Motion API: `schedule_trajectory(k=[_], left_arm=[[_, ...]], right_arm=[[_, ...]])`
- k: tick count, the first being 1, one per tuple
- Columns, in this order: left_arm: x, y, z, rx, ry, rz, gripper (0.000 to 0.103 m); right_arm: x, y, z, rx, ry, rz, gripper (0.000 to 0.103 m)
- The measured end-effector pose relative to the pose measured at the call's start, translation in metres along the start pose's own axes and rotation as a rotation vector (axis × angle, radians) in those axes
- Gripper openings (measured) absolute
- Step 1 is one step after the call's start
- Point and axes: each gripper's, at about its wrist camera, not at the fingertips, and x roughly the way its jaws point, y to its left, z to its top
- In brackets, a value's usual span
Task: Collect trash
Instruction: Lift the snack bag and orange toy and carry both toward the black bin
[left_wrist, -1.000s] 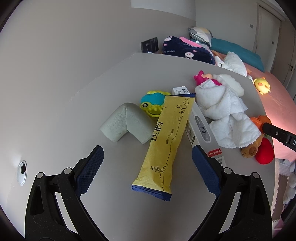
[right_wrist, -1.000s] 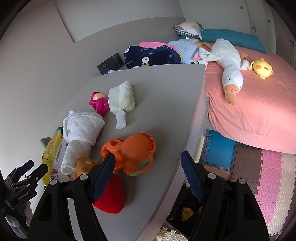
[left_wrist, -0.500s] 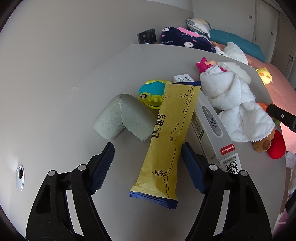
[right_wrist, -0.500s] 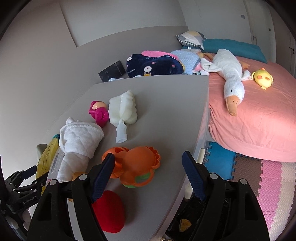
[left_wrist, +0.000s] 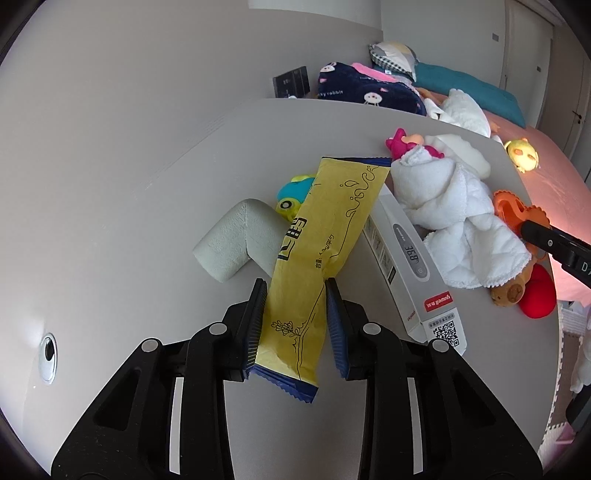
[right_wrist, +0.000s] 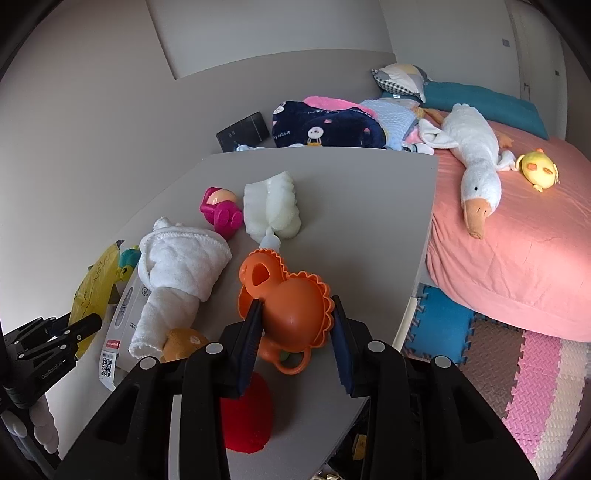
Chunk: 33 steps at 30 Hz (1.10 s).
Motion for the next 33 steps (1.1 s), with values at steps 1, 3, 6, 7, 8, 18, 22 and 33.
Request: schedule_trajectory(k=[1, 3, 6, 7, 8, 18, 22, 33], left_arm=[[-0.003, 0.001, 0.002, -0.009, -0.008, -0.005, 0.032], [-0.009, 0.005, 0.004, -0.039, -0.018, -0.019, 0.032], [-0.019, 0.015, 0.008, -0.109, -0.042, -0.044, 0.032], [-0.023, 0.016, 0.009, -0.119, -0.056, -0.039, 0.032], [-0.028, 0.018, 0.011, -0.129, -0.069, -0.037, 0.032], [-0.055, 0.005, 0.018, -0.104, -0.13, -0.079, 0.032], [-0.063, -0.005, 0.016, -0.084, -0.144, -0.092, 0.032], [-0.079, -0.035, 0.016, -0.051, -0.17, -0.124, 0.032]], right_arm=[[-0.003, -0.001, 0.001, 0.007, -0.008, -0.003, 0.038], [-0.011, -0.002, 0.002, 0.015, -0.022, -0.008, 0.038], [-0.023, -0.002, 0.005, 0.017, -0.044, -0.015, 0.038], [-0.028, -0.002, 0.005, 0.018, -0.051, -0.014, 0.038], [-0.032, -0.002, 0.006, 0.022, -0.058, -0.015, 0.038], [-0.07, 0.002, 0.005, 0.003, -0.102, -0.043, 0.038], [-0.084, 0.0, 0.003, 0.002, -0.12, -0.053, 0.038], [-0.117, -0.016, -0.005, 0.006, -0.154, -0.075, 0.038]])
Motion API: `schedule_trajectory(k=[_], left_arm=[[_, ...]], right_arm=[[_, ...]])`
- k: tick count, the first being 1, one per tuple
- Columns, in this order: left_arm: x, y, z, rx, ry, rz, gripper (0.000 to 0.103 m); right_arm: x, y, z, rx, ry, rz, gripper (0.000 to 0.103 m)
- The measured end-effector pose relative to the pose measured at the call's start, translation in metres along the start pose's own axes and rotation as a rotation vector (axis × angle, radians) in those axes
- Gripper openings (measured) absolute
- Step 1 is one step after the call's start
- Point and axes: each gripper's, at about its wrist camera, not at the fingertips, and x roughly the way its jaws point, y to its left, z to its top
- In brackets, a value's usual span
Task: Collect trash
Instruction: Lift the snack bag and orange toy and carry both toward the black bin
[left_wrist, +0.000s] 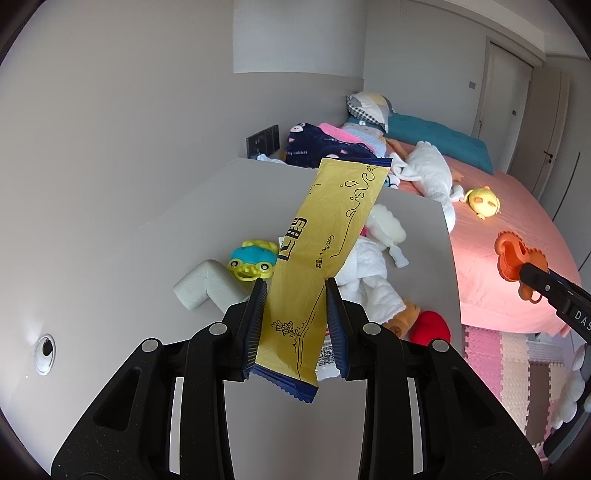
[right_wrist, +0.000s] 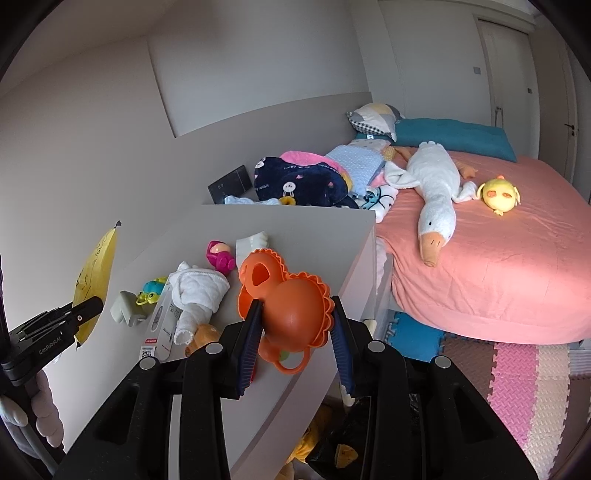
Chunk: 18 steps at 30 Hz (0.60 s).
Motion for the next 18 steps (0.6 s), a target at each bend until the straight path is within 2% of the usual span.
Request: schedule_trajectory(k=[8, 18], left_arm=[[-0.001, -0.019, -0.002, 0.002, 0.011, -0.034, 0.032], [-0.007, -0.062, -0.004, 0.044, 0.022, -0.084, 0.032]], right_arm=[[-0.018, -0.017, -0.001, 0.002, -0.013, -0.018, 0.038], [-0.041, -0.045, -0.005, 0.02, -0.027, -0.028, 0.038]])
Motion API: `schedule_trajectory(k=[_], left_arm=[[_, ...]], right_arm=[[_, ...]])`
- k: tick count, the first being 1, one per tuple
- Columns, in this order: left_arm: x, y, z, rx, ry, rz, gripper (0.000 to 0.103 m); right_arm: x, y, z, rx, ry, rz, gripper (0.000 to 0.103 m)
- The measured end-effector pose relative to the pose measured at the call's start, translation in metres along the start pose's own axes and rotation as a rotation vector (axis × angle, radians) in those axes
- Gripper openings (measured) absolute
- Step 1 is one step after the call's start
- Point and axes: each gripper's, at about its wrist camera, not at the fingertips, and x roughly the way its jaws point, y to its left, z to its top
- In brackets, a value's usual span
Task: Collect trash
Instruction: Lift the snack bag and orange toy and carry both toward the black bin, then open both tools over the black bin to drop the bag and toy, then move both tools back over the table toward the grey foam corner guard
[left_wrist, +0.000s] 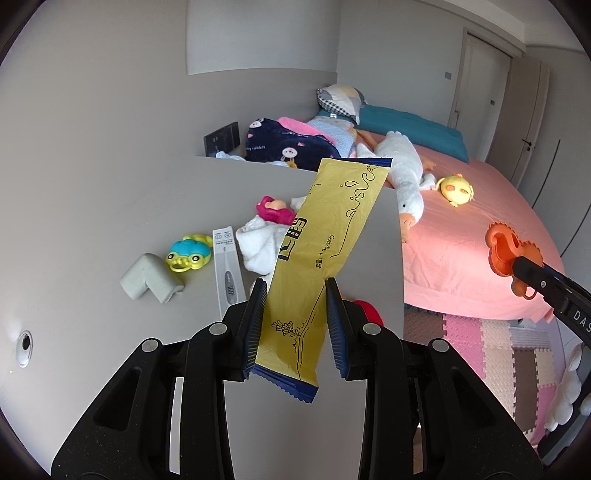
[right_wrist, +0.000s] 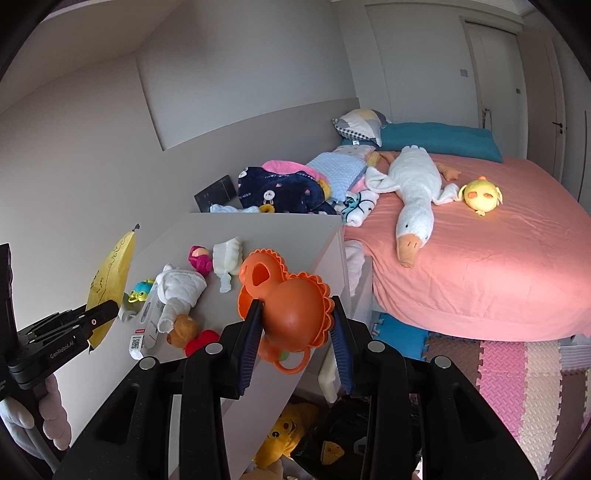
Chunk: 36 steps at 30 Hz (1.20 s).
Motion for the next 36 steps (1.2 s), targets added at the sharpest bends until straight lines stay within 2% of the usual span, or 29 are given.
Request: schedule_trajectory(k=[18, 27, 28, 29, 30, 31, 33, 36], left_arm=[[0.003, -0.099, -0.002, 0.124, 0.027, -0.123, 0.032], [0.017, -0.145, -0.016, 0.205, 0.093, -0.2, 0.032], [0.019, -0.152, -0.02, 0.225, 0.108, -0.218, 0.034], [0.021, -0.156, -0.024, 0.244, 0.115, -0.221, 0.053], [0.022, -0.159, -0.028, 0.255, 0.111, -0.203, 0.07], [0.021, -0.161, -0.031, 0.266, 0.09, -0.176, 0.095], [0.017, -0.161, -0.037, 0.288, 0.05, -0.127, 0.097], [0.019, -0.151, -0.038, 0.278, 0.069, -0.113, 0.097]], right_arm=[[-0.036, -0.068, -0.006, 0.07, -0.006, -0.115, 0.038], [-0.037, -0.102, -0.011, 0.132, 0.019, -0.167, 0.038], [-0.035, -0.105, -0.012, 0.135, 0.028, -0.169, 0.039], [-0.034, -0.108, -0.012, 0.141, 0.032, -0.179, 0.044], [-0.034, -0.11, -0.012, 0.151, 0.026, -0.201, 0.063], [-0.037, -0.111, -0.012, 0.159, 0.002, -0.22, 0.074], [-0.039, -0.113, -0.012, 0.156, -0.02, -0.227, 0.074], [-0.039, -0.118, -0.013, 0.172, -0.025, -0.229, 0.074]])
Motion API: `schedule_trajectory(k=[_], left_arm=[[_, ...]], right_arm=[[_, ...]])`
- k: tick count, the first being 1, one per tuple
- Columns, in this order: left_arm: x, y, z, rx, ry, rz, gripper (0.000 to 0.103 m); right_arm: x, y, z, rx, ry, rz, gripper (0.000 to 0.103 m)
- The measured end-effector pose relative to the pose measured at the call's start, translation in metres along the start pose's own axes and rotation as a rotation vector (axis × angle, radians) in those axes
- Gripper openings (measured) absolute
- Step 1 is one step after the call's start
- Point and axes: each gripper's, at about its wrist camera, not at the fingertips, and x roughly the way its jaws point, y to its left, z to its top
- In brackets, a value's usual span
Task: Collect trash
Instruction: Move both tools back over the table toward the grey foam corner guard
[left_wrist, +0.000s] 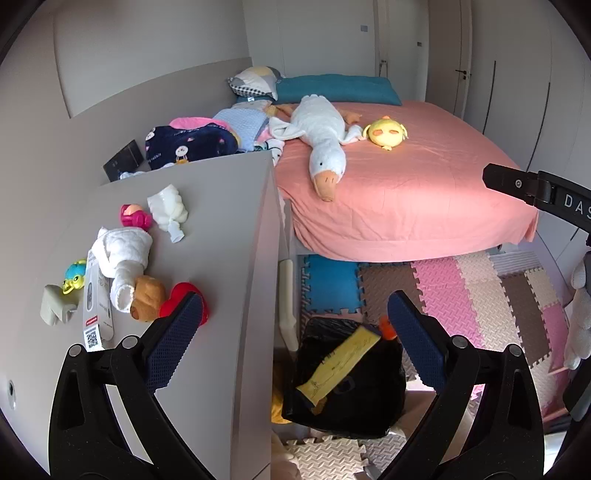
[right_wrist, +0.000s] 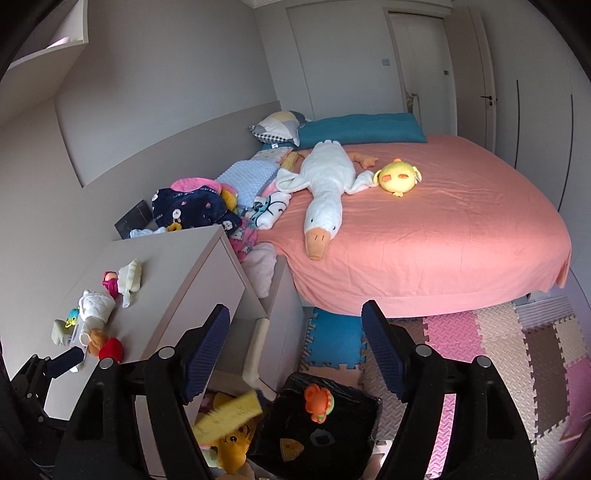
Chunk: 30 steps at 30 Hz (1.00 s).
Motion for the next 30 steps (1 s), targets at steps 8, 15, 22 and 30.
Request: schedule_trajectory(k=[8, 15, 22, 30], left_arm=[[-0.001, 0.018, -0.006, -0.033, 0.011, 0.018, 0.097], [0.001, 0.035, -0.01, -0.074, 0.019, 0.029, 0.097], [-0.004, 0.051, -0.012, -0.106, 0.011, 0.041, 0.097], [-0.007, 0.073, -0.02, -0.142, 0.017, 0.065, 0.097]], right_arm=[[0.007, 0.001, -0.004, 0.022, 0.022, 0.024, 0.074], [0.011, 0.008, -0.005, 0.011, 0.03, 0.028, 0.074], [0.018, 0.025, -0.008, -0.011, 0.052, 0.054, 0.074], [0.031, 0.052, -0.013, -0.047, 0.08, 0.092, 0.074]])
